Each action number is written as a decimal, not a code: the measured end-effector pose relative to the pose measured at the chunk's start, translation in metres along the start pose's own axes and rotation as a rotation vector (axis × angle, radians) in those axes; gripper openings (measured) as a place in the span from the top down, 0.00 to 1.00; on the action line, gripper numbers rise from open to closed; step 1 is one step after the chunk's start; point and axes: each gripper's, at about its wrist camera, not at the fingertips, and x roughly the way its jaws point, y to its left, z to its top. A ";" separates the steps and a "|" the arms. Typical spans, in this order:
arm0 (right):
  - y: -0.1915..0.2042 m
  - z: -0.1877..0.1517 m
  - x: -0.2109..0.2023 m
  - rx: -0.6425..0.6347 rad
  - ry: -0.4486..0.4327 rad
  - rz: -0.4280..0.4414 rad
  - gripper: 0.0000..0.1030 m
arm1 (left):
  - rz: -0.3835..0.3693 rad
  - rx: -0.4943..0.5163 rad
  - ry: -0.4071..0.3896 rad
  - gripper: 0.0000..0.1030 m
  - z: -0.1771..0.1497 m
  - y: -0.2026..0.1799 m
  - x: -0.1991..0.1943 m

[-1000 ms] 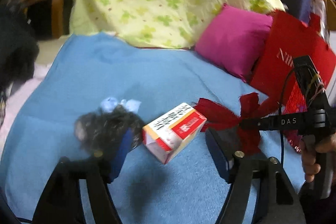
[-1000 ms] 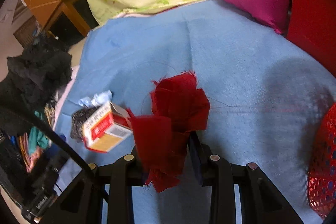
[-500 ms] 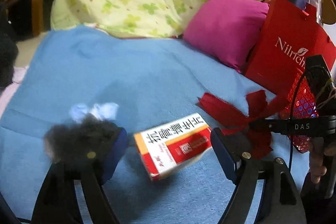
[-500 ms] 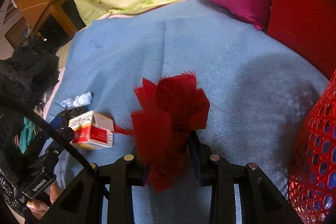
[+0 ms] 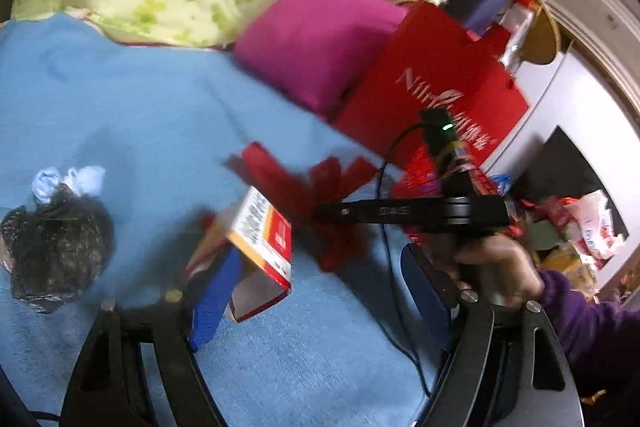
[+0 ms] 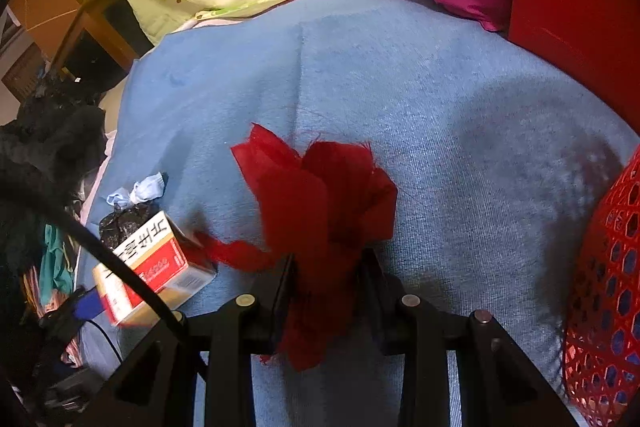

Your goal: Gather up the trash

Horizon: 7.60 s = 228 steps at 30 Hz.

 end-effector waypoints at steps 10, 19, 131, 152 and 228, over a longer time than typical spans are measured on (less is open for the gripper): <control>0.005 0.000 0.004 -0.010 -0.001 -0.005 0.65 | 0.316 0.076 -0.019 0.19 0.002 0.006 0.014; 0.005 0.000 0.006 -0.017 0.001 -0.007 0.65 | 0.419 0.185 0.058 0.19 -0.008 0.001 0.055; -0.016 -0.072 -0.236 -0.226 -0.832 0.055 0.66 | 0.686 0.227 -0.237 0.54 0.025 -0.196 -0.012; -0.141 -0.084 -0.285 0.054 -0.925 -0.043 0.66 | 0.311 0.317 -0.199 0.54 0.069 -0.295 0.090; 0.208 -0.006 0.088 -0.367 -0.026 0.273 0.27 | 0.991 -0.344 -0.230 0.31 -0.069 0.059 -0.109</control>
